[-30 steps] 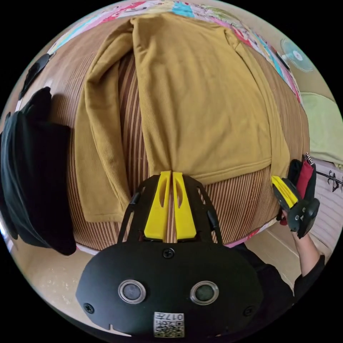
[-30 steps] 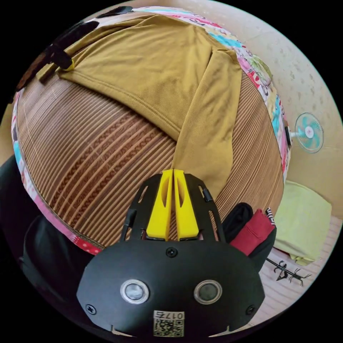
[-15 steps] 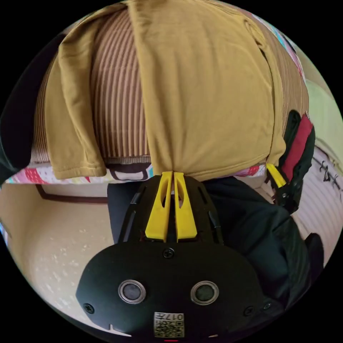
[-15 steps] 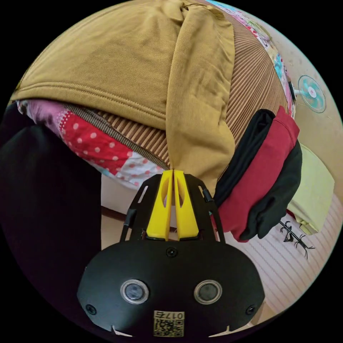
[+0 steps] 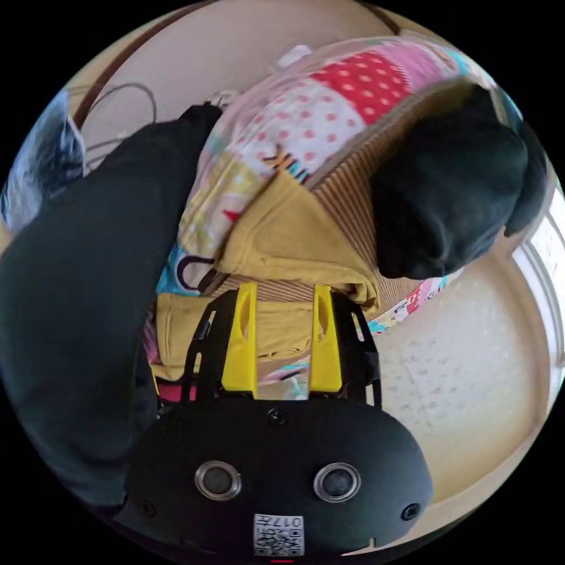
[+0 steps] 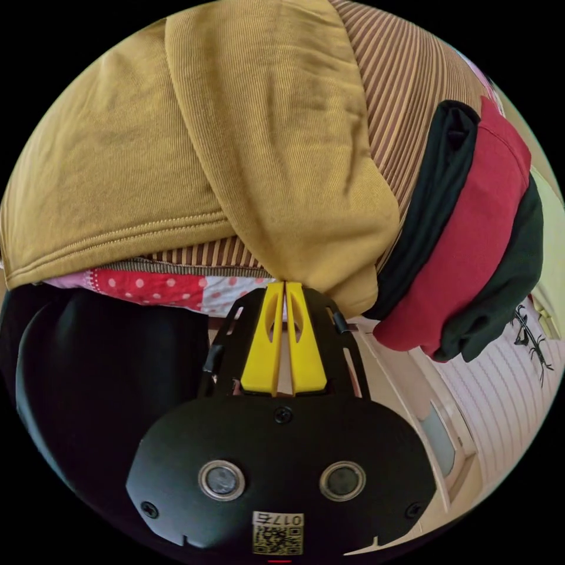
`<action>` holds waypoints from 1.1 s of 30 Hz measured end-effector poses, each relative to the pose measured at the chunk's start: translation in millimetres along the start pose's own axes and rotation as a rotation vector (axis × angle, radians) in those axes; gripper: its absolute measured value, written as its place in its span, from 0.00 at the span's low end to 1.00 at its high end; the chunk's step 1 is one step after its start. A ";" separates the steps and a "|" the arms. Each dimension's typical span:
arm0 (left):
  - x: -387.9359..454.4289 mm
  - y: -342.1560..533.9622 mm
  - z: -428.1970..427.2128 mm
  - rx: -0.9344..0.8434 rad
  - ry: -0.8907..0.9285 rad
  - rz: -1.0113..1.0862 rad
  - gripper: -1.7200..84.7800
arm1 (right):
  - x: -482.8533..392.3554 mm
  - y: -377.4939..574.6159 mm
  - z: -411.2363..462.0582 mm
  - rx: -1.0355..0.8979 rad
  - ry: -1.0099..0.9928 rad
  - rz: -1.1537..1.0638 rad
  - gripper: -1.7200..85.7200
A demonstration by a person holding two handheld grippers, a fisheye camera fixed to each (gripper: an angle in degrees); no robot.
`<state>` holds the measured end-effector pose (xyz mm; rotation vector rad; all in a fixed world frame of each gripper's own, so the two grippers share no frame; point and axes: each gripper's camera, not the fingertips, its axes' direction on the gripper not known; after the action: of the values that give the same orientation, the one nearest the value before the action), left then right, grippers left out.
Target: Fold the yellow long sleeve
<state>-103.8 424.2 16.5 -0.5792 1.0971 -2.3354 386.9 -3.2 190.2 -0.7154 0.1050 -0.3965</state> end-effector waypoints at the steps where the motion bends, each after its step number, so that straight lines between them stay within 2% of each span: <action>1: -13.7 -0.5 2.1 0.000 0.036 -0.029 0.20 | -0.7 1.5 -4.0 -0.005 0.011 -0.010 0.02; 6: -62.7 -2.2 19.2 0.016 0.226 -0.125 0.19 | 0.3 4.3 -20.7 -0.058 0.032 -0.013 0.02; 8: -75.7 0.0 21.6 0.081 0.319 -0.098 0.12 | 3.6 6.7 -28.7 -0.086 0.029 -0.019 0.02; 10: -81.9 0.3 19.1 0.124 0.350 -0.055 0.08 | 7.8 10.1 -33.9 -0.095 0.015 -0.014 0.02; 15: -79.8 2.5 1.1 0.148 0.337 0.080 0.06 | 17.1 18.5 -46.2 -0.132 -0.013 0.019 0.02; 18: -44.6 20.3 -24.2 0.139 0.349 0.305 0.06 | 22.8 22.9 -52.3 -0.169 -0.031 0.038 0.02; 21: 18.3 57.4 -50.8 0.088 0.338 0.648 0.05 | 29.3 29.0 -56.7 -0.198 -0.058 0.063 0.02; 23: 77.1 112.9 -65.5 0.092 0.253 0.941 0.05 | 34.8 35.2 -59.4 -0.221 -0.082 0.087 0.02; 25: 118.0 162.8 -66.3 0.129 0.175 1.128 0.05 | 39.2 40.6 -61.0 -0.236 -0.102 0.110 0.02; 30: 190.3 304.6 -9.4 0.154 0.099 1.565 0.05 | 49.6 61.9 -64.2 -0.248 -0.153 0.167 0.02; 33: 197.5 401.4 80.2 0.058 0.016 1.841 0.05 | 51.8 79.7 -66.3 -0.232 -0.167 0.165 0.02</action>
<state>-114.1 37.5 -222.0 0.4319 0.8324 -0.7073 444.9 -9.8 90.0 -0.9590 0.0521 -0.1664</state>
